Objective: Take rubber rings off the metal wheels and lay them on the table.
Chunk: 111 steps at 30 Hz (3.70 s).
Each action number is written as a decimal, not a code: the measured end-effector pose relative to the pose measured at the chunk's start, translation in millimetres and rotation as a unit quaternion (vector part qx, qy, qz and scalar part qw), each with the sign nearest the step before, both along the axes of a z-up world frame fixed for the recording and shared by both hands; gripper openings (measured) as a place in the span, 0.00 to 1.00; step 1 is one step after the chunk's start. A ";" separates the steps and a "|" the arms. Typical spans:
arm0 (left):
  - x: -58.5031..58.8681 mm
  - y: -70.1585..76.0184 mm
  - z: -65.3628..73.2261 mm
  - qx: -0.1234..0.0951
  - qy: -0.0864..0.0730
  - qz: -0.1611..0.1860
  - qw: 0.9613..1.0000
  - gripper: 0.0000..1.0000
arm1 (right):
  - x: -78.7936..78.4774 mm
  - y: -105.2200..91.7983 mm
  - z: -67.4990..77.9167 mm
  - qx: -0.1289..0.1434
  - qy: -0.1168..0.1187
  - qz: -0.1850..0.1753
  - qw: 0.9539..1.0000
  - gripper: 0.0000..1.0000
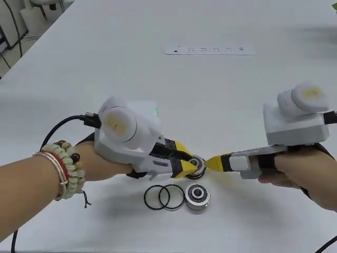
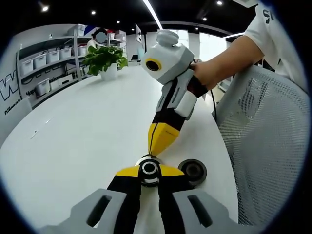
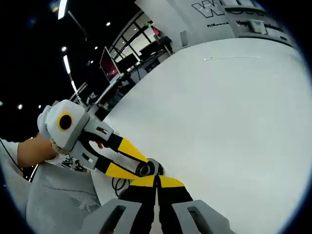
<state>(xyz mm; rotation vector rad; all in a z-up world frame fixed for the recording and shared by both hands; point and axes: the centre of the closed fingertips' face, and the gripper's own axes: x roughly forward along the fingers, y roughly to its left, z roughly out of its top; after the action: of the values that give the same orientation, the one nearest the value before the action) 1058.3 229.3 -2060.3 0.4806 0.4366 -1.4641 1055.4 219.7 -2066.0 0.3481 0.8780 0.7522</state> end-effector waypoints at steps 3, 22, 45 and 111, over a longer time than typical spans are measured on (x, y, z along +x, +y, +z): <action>-0.6 0.2 0.1 -0.002 -0.001 -0.001 1.000 0.07 | -2.2 3.6 0.8 -0.014 -0.011 0.012 1.000 0.00; -0.5 0.8 0.2 -0.013 0.002 0.008 1.000 0.08 | -2.3 9.2 7.4 -0.027 -0.026 0.026 0.999 0.00; -1.6 1.0 -0.2 -0.016 0.001 0.008 1.000 0.08 | 3.2 20.7 25.8 -0.009 -0.073 0.041 0.996 0.00; -47.6 109.1 113.8 -0.045 -0.052 0.085 0.994 0.73 | 2.9 8.7 59.0 -0.006 -0.100 0.013 0.995 0.00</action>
<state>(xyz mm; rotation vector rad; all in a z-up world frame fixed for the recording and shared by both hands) 1010.6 338.4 -1946.5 0.4347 0.3183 -1.2826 1058.3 228.3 -2006.9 0.2449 0.6985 0.7916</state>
